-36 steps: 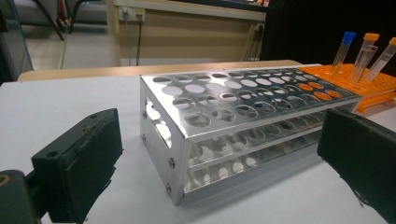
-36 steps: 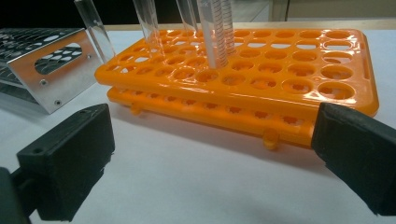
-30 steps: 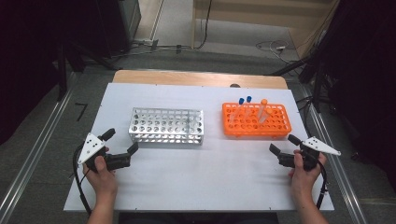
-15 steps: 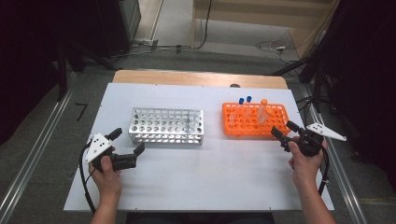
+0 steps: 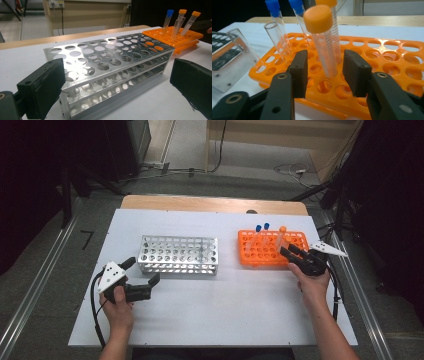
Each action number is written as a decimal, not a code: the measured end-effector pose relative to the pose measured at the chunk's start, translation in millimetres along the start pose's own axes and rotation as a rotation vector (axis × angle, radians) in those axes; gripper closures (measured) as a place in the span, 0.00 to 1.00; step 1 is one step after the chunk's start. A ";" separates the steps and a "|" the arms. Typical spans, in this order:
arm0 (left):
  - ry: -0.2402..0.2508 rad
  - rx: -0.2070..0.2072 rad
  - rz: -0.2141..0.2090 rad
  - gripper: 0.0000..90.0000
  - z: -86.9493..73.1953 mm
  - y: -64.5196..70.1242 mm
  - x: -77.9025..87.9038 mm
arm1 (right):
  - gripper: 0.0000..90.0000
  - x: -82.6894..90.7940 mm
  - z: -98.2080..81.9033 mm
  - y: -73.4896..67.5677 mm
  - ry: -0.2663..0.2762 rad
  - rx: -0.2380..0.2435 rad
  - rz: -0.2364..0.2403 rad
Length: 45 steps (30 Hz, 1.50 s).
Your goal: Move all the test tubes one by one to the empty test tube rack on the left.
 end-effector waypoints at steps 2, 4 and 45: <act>-0.001 -0.001 -0.007 0.01 0.4 1.5 0.0 | 0.63 -6.3 -2.2 -1.3 -0.011 -0.002 -0.001; -0.001 -0.006 -0.009 0.01 0.8 2.1 -0.3 | 0.65 -13.5 -4.4 -4.8 -0.021 0.017 -0.016; -0.017 -0.021 -0.071 0.01 1.9 18.9 -8.1 | 0.82 -8.1 -2.7 -11.2 0.107 0.084 -0.119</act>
Point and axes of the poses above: each handheld gripper's, and its own axes: x roughly backward along the jaws, z roughly out of its top, y roughly to its right, the point moved 2 cm from there along -x, roughly forward along the jaws, and after that the axes turned 4 degrees about y, right-handed, at the moved point
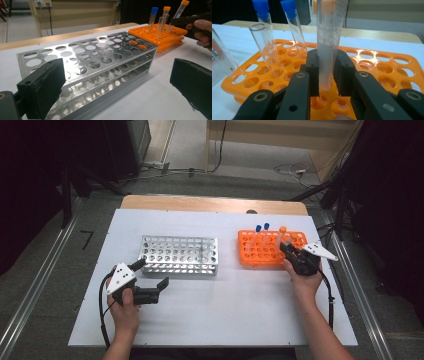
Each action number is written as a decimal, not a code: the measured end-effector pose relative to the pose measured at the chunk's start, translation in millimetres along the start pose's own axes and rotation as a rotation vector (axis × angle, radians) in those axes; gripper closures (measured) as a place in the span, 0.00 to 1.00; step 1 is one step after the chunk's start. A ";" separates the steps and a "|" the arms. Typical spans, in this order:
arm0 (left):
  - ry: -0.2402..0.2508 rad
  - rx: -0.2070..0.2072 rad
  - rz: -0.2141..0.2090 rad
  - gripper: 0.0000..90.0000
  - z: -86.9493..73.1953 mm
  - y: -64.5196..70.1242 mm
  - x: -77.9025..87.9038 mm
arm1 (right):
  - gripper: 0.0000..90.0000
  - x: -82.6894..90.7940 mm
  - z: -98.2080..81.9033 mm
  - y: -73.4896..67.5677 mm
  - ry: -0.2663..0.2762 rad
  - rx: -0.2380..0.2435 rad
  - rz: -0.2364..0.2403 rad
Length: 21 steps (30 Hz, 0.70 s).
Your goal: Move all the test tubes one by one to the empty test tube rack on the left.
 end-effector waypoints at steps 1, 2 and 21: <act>0.000 0.000 -0.002 0.01 0.2 0.4 -0.1 | 0.82 0.0 0.0 0.0 0.000 0.000 0.000; -0.001 -0.003 -0.006 0.01 0.4 0.7 -0.2 | 0.82 2.5 2.1 -0.3 0.003 -0.005 0.013; 0.007 -0.035 -0.068 0.01 22.8 30.1 -24.3 | 0.82 30.7 15.0 -62.3 -0.048 0.066 0.268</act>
Point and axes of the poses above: each handheld gripper's, and its own axes: x roughly backward along the jaws, z roughly out of its top, y roughly to its right, the point moved 2 cm from there along -x, roughly forward along the jaws, and after that the axes turned 4 degrees about y, right-handed, at the moved point
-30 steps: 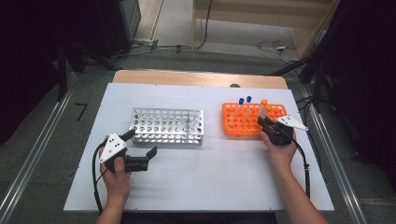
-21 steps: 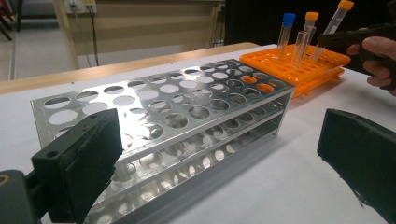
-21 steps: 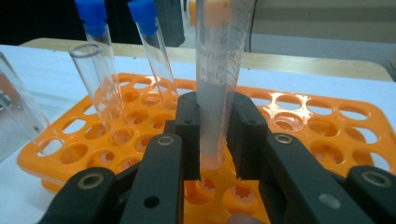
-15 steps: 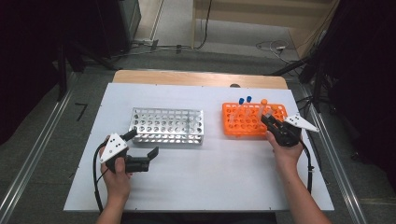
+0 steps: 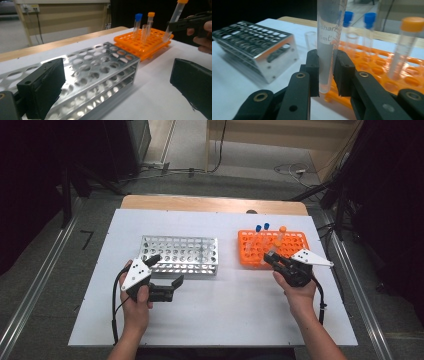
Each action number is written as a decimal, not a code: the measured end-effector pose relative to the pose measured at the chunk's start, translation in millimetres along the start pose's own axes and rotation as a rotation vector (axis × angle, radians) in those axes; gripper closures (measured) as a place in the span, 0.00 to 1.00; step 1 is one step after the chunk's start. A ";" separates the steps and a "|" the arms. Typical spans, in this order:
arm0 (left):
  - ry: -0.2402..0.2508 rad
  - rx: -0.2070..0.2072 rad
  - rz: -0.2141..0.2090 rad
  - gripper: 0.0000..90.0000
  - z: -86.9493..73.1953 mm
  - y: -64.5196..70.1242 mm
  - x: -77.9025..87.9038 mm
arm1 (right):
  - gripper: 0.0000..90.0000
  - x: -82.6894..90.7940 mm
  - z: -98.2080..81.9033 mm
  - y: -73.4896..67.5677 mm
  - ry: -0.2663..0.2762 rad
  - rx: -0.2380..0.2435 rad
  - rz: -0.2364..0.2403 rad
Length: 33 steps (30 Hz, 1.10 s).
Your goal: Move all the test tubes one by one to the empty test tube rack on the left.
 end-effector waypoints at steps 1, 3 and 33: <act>0.005 0.001 -0.005 0.01 2.4 2.1 -2.9 | 0.82 0.0 0.0 0.0 0.000 0.000 0.000; 0.011 -0.006 -0.007 0.01 7.1 5.3 -8.8 | 0.82 -1.9 2.7 -4.7 0.000 0.002 0.022; -0.064 0.083 -0.253 0.26 11.5 53.4 -50.8 | 0.81 -14.8 -17.0 -88.5 -0.106 0.089 0.326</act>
Point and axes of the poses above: each handheld gripper's, and its own axes: x roughly backward along the jaws, z roughly out of its top, y roughly to its right, the point moved 2 cm from there along -x, roughly forward along the jaws, and after that the axes turned 4 degrees about y, right-handed, at the moved point
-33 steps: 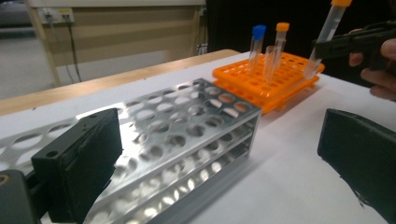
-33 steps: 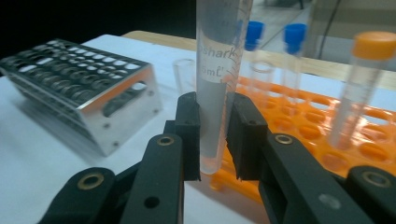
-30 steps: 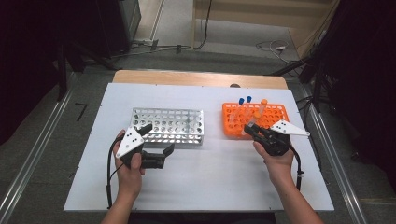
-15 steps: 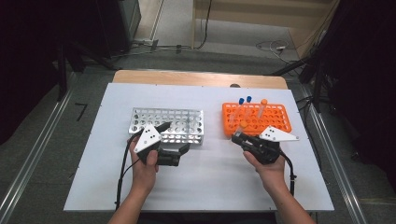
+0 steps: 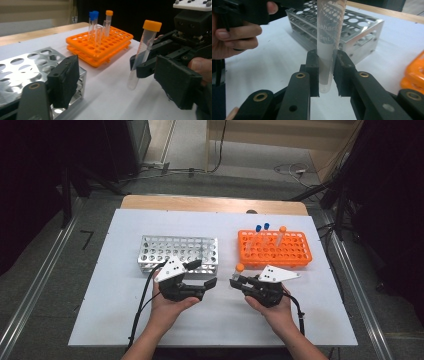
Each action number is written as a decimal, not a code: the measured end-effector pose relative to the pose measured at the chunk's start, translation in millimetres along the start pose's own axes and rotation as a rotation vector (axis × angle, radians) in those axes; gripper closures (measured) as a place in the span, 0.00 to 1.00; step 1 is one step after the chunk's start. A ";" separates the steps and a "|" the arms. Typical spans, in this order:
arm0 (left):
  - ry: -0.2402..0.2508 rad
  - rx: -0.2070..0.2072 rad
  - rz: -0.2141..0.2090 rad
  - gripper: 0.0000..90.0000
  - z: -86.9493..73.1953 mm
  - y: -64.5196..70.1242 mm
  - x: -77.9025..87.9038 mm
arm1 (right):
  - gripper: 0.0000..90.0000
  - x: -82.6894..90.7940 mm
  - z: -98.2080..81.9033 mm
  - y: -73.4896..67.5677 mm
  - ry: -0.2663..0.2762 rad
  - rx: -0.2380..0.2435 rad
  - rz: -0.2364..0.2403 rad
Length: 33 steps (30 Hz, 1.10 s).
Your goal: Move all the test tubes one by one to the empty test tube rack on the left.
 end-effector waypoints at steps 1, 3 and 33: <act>-0.005 0.001 -0.005 0.26 -0.3 0.9 -1.0 | 0.81 0.0 0.0 0.0 0.000 0.000 0.000; -0.013 0.004 -0.024 0.30 -1.3 2.6 -3.4 | 0.81 -2.8 -0.1 -3.6 -0.005 0.010 0.011; -0.050 -0.047 -0.139 0.83 -5.6 21.9 -16.2 | 0.81 -22.2 -0.9 -32.1 -0.048 0.057 0.106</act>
Point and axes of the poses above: each handheld gripper's, and its own axes: x roughly backward along the jaws, z roughly out of its top, y roughly to its right, the point moved 2 cm from there along -x, roughly forward along the jaws, and after that the axes turned 4 degrees about y, right-handed, at the moved point
